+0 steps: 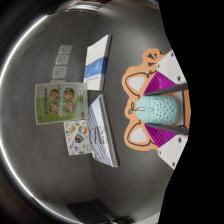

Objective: Arrange mouse

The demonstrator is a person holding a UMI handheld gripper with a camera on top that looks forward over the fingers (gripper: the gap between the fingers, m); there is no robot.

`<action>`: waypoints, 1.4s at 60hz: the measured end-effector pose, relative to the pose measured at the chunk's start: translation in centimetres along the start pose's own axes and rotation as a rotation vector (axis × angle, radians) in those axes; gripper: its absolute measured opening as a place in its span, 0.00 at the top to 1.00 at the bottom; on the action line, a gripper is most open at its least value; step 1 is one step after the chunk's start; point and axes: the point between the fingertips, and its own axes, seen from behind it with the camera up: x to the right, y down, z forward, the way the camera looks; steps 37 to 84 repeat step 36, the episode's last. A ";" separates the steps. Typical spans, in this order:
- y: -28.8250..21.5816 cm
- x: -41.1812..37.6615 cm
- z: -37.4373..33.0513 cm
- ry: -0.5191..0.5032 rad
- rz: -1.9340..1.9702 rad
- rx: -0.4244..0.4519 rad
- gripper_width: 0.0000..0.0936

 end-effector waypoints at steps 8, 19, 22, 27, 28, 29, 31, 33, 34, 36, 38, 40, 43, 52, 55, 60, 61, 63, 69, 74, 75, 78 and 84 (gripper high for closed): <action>0.1 0.2 -1.1 0.042 -0.002 -0.013 0.10; -0.2 -1.2 -6.9 0.129 0.067 0.040 0.10; 0.5 -1.8 -8.7 0.160 0.095 0.046 0.10; 2.3 -3.4 -11.9 0.205 0.141 0.034 0.10; 2.8 -3.7 -12.5 0.213 0.153 0.030 0.10; 3.3 -4.1 -13.1 0.221 0.164 0.025 0.10; 4.5 -4.7 -14.0 0.229 0.184 0.018 0.10; 5.5 -5.5 -14.9 0.242 0.202 0.009 0.10; 5.9 -5.8 -15.3 0.248 0.212 0.005 0.10; 6.9 -6.3 -16.1 0.261 0.235 -0.002 0.10; 6.9 -6.3 -16.1 0.261 0.235 -0.002 0.10; 6.9 -6.3 -16.1 0.261 0.235 -0.002 0.10; 6.9 -6.3 -16.1 0.261 0.235 -0.002 0.10; 6.9 -6.3 -16.1 0.261 0.235 -0.002 0.10; 6.9 -6.3 -16.1 0.261 0.235 -0.002 0.10; 6.9 -6.3 -16.1 0.261 0.235 -0.002 0.10; 6.9 -6.3 -16.1 0.261 0.235 -0.002 0.10; 6.9 -6.3 -16.1 0.261 0.235 -0.002 0.10; 6.9 -6.3 -16.1 0.261 0.235 -0.002 0.10; 6.9 -6.3 -16.1 0.261 0.235 -0.002 0.10; 6.9 -6.3 -16.1 0.261 0.235 -0.002 0.10; 6.9 -6.3 -16.1 0.261 0.235 -0.002 0.10; 6.9 -6.3 -16.1 0.261 0.235 -0.002 0.10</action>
